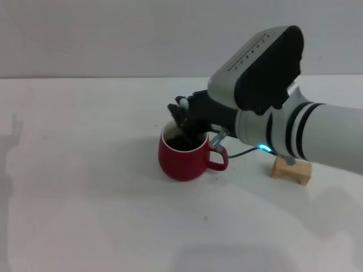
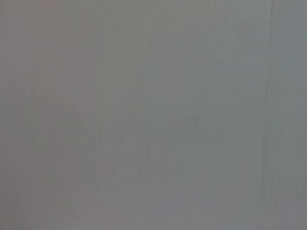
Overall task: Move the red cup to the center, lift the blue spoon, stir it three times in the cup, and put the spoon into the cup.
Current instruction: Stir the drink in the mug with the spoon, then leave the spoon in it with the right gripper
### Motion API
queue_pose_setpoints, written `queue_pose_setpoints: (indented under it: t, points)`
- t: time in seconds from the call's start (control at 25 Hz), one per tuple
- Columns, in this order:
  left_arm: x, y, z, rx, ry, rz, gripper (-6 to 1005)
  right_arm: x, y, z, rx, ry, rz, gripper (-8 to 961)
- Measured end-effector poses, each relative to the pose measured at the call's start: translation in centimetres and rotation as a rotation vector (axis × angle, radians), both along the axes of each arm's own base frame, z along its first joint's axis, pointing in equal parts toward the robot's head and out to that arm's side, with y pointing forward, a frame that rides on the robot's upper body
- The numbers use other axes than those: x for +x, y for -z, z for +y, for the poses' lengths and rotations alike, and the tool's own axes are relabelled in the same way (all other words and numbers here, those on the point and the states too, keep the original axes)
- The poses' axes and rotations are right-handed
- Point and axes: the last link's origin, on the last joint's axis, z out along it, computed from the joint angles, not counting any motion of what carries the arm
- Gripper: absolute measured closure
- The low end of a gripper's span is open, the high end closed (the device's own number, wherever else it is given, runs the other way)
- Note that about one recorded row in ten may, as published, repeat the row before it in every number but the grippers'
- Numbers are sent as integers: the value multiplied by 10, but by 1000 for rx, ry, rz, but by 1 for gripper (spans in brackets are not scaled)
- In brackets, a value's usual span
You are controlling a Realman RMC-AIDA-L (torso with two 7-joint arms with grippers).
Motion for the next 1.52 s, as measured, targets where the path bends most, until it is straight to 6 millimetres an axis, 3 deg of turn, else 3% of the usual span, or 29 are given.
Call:
queue_pose_setpoints:
  t: [0.24,0.48,0.88,1.24,1.52]
  points:
    - [0,0,1,0,2,2,138,-12,10,-7,-32,-44,-5,820]
    - [0,-1,0,2,-1,1,138,-19,13,-1,-14,-69,8,820]
    - [-1,-1,-1,2,-2,1,138,-2,4,26,47,-11,-5,820]
    - [-1,-1,-1,2,0,2,138,8,-2,5,15,33,5,820]
    - [0,-1,0,1,2,3,138,-3,9,-6,-30,-2,14,819]
